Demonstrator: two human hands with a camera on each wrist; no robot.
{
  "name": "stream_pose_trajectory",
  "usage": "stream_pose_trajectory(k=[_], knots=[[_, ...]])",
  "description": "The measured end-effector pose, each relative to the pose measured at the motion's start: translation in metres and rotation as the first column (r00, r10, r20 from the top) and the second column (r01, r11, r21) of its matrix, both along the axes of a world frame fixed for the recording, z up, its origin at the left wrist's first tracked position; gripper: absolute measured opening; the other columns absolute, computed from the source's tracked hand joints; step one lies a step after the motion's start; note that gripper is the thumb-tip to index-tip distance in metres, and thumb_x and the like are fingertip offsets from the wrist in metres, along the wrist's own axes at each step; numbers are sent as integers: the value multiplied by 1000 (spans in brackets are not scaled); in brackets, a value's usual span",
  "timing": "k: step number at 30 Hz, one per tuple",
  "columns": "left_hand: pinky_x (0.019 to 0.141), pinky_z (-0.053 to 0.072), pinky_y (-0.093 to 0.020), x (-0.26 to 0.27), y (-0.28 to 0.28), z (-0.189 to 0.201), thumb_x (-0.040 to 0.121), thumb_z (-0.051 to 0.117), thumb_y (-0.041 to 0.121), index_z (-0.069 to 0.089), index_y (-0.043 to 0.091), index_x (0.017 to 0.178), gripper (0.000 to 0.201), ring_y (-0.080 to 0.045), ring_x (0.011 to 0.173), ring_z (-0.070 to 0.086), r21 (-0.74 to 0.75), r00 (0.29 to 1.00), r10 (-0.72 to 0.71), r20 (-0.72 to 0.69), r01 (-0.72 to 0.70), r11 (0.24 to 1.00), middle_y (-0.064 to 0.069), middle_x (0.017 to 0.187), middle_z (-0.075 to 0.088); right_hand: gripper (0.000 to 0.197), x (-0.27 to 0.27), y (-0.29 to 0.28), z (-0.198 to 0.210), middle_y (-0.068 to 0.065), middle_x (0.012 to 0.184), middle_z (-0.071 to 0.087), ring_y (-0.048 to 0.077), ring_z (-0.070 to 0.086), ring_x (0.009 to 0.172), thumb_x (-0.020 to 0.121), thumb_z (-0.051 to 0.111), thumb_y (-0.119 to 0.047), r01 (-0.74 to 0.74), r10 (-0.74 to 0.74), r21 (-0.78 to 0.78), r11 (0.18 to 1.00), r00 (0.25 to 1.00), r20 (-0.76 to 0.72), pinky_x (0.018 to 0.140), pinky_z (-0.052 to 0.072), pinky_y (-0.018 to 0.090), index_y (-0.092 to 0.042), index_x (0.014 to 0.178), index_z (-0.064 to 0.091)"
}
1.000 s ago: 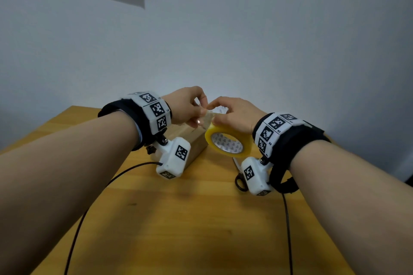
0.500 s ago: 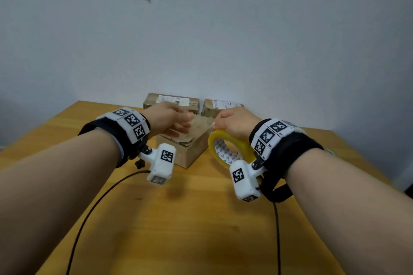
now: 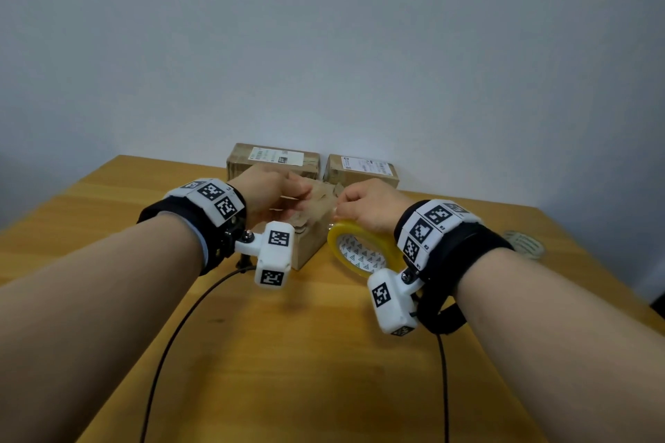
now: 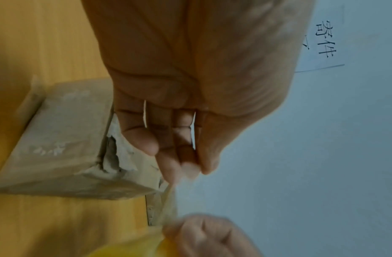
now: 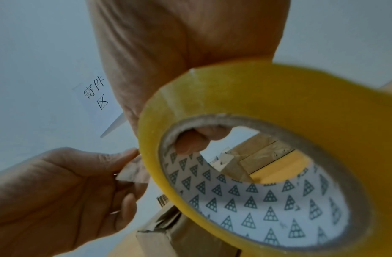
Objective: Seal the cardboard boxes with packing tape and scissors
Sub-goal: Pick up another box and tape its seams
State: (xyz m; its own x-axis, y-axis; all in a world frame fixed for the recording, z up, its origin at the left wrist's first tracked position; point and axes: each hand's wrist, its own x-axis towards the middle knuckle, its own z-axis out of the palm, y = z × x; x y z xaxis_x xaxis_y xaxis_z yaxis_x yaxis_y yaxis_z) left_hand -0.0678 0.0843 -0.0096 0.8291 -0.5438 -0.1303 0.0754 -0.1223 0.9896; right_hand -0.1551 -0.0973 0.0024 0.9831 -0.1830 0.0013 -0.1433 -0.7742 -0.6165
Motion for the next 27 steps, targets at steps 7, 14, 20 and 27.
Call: stream_pose_trajectory(k=[7,14,20,27], knots=[[65,50,-27,-5,-1,-1,87,67,34,66,3,106,36,-20,83,66,166,991,-110,-72,121,979,-8,95,71,14,-2,-10,-1,-4,92,72,15,66,91,89,68,-27,35,-35,-6,999,999,42,89,55,38,-18,82,76],[60,50,-24,-13,-14,1,85,70,14,67,5,94,13,-17,75,66,223,992,-120,23,112,968,-10,86,73,15,-1,-5,-4,-5,84,69,15,65,85,87,68,-31,-5,7,-40,999,998,57,79,53,35,-23,75,72],[70,53,-34,-15,-11,-2,79,75,4,63,-1,100,25,-22,66,64,166,990,-52,129,30,986,-28,87,69,16,1,-2,-6,-9,85,68,11,64,85,87,68,-33,4,0,-51,999,997,77,78,54,32,-27,74,72],[43,46,-17,-19,-12,1,79,75,1,63,-5,100,25,-12,51,65,135,982,15,186,-40,990,-16,77,69,16,2,1,-5,-11,84,67,9,62,81,87,68,-36,41,-31,-92,995,993,111,66,47,25,-25,76,71]])
